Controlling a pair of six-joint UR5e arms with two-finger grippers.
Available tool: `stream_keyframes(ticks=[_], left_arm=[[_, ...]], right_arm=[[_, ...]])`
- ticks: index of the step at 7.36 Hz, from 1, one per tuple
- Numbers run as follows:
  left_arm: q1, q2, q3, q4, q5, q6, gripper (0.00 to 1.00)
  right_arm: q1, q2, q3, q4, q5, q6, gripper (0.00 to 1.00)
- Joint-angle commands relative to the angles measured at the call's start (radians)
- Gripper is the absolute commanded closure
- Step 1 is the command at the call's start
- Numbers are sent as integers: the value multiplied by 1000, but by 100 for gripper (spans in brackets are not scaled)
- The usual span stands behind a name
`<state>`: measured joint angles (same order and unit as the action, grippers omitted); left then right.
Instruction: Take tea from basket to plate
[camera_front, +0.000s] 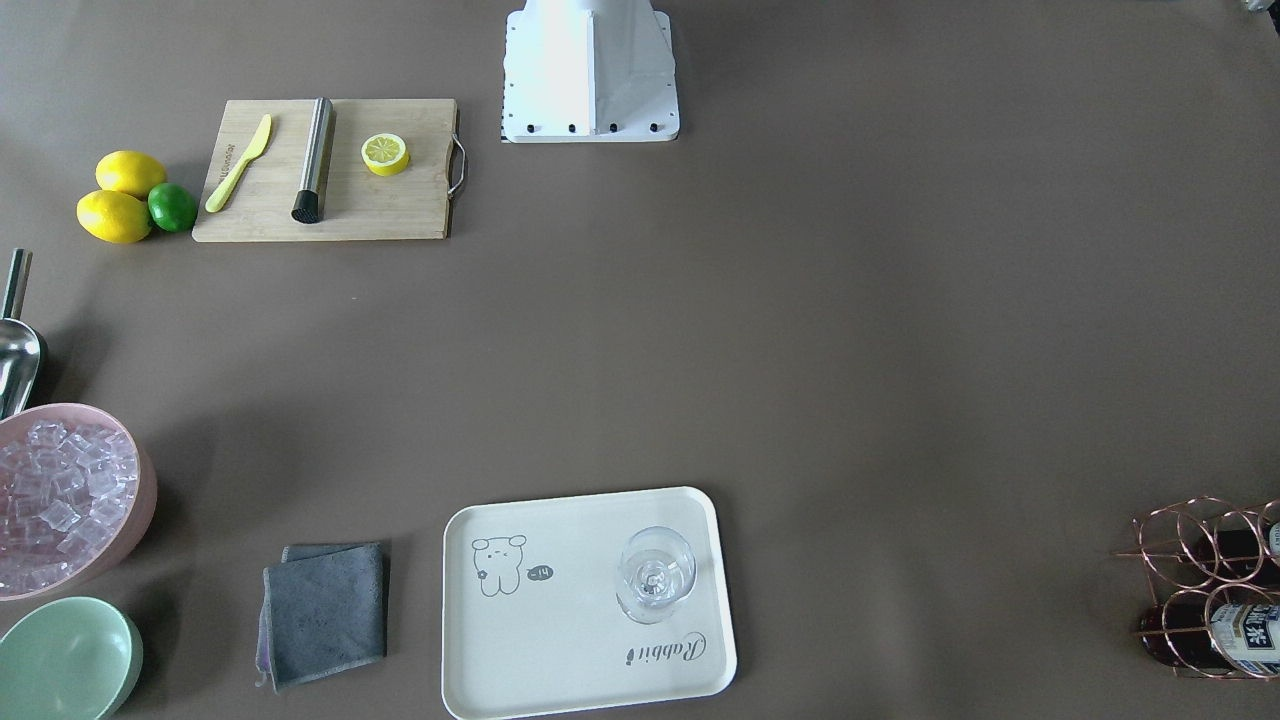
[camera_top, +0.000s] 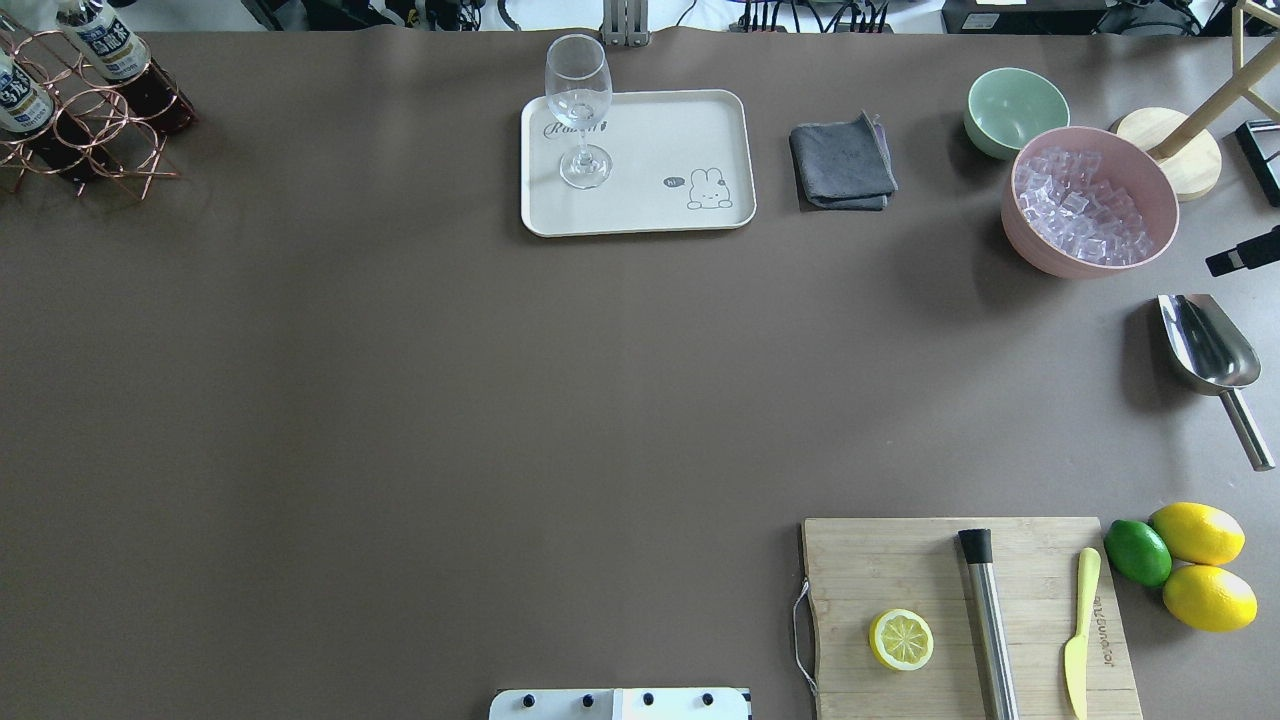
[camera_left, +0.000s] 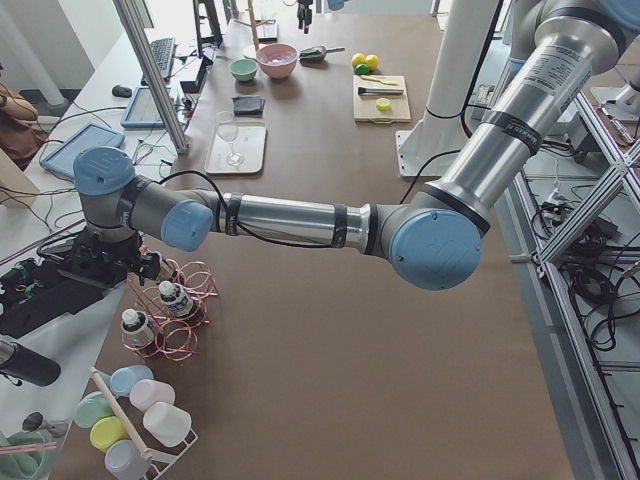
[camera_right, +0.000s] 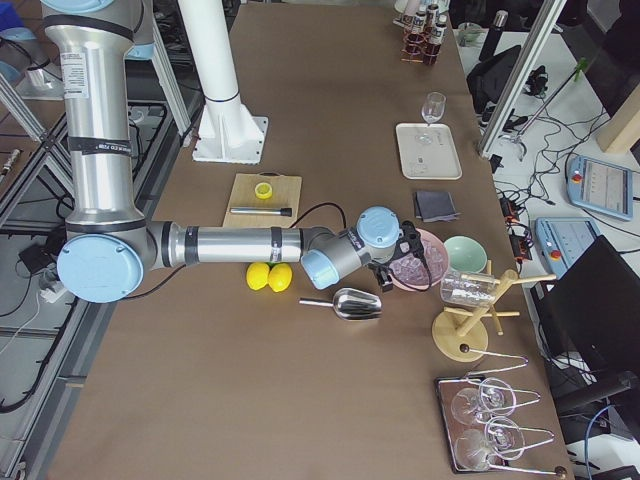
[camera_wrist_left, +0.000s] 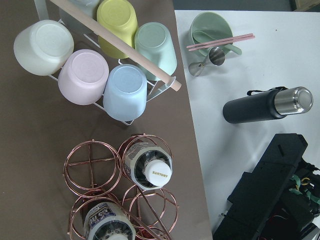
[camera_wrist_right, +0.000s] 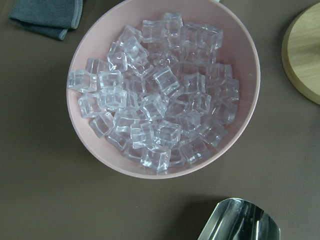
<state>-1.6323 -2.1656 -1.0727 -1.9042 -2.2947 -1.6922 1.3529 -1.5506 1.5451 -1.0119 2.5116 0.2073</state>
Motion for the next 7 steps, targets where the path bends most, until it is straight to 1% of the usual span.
stream_keyframes(ticks=[1,2,3,4,5,7], left_arm=[[32,-22,22,-44,9,-93,2],[54,-22,26,-65,26,-128,2],[63,-25,28,-78,32,-170,2],[72,-25,28,-82,32,-178,2],[78,-23,26,-88,32,-188,3],[91,-22,25,-94,32,-188,20]], right_arm=[[-9,24,-20,1,3,-3,0],[-8,17,-8,3,3,-3,0],[-6,18,-16,19,3,-3,0],[-6,11,-35,82,1,0,0],[-6,3,-25,98,1,6,0],[-6,0,-34,96,3,4,0]])
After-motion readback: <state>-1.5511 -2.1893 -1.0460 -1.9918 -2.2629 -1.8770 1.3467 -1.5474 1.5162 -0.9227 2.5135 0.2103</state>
